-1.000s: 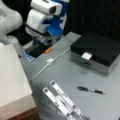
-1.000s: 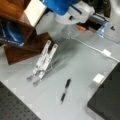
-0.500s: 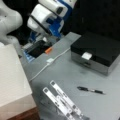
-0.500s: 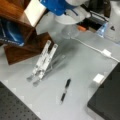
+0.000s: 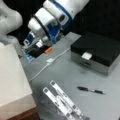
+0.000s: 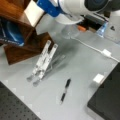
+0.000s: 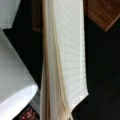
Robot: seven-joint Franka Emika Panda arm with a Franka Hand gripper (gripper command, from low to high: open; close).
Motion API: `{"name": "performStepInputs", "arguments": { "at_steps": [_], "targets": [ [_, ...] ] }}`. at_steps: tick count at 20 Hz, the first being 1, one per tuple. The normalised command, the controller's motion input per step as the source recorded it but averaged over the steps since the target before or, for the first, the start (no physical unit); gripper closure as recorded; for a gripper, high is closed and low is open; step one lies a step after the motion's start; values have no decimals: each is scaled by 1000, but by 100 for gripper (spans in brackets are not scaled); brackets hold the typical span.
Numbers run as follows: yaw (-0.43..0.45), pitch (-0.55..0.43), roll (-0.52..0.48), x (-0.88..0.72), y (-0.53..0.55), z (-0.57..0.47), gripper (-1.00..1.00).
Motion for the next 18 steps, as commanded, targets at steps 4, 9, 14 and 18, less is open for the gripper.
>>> {"name": "performStepInputs", "arguments": {
  "at_steps": [4,9,14,18],
  "targets": [
    [142,135,-257,-279,-338,-24,-100],
    [192,94,-208,-400,-307,-15,-100],
    [241,54,-152,-399,-191,19,-100],
    [242,33,-129,-320,-75,60,-100]
  ]
}}
